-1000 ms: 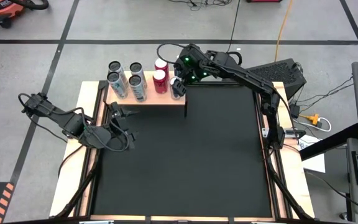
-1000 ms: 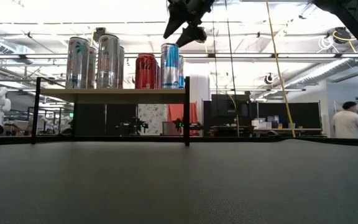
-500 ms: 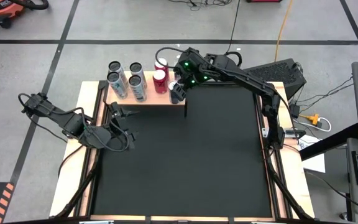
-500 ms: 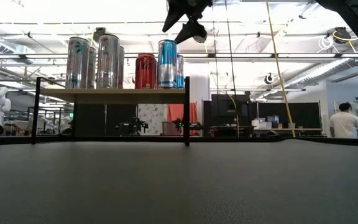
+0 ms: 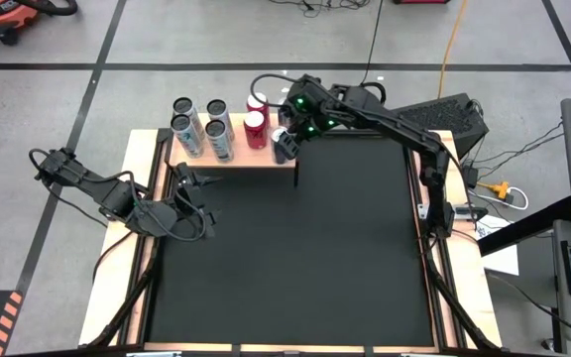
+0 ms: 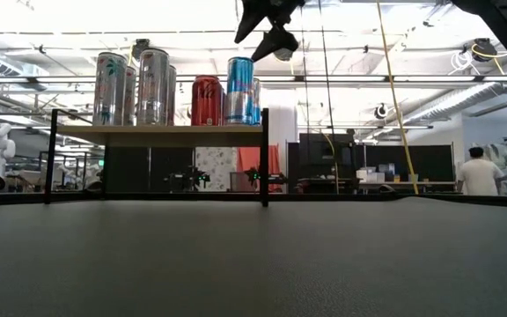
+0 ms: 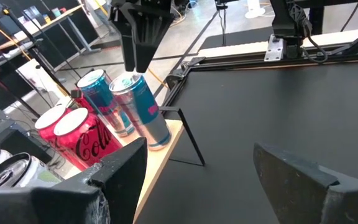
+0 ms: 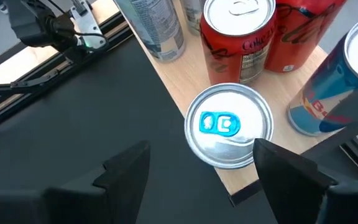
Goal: Place canned beverage on shelf
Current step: Put the blue soda can aligned with the blue soda can on the shelf
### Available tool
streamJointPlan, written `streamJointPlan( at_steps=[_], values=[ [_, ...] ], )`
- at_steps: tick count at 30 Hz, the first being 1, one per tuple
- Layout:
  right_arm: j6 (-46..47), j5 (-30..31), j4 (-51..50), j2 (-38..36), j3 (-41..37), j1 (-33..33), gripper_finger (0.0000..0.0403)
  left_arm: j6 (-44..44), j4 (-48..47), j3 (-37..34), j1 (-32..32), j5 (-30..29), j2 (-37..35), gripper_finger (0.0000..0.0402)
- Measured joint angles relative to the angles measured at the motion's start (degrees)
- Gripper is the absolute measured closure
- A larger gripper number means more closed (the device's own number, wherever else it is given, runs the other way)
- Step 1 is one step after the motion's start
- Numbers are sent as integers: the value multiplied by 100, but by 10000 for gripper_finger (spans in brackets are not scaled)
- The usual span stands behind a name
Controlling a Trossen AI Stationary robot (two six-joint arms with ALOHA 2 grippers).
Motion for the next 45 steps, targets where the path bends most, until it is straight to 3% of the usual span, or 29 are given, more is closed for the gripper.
streamJointPlan(
  at_steps=[14, 21, 45],
  values=[
    [-39, -22, 281, -117, 0, 41, 133, 0, -24, 0, 2, 0, 0, 107],
    [-133, -583, 392, -99, 0, 108, 133, 0, -26, 0, 1, -1, 0, 107],
    [-336, -602, 382, 268, 2, 571, 133, 0, -26, 0, 2, -2, 0, 107]
  ],
)
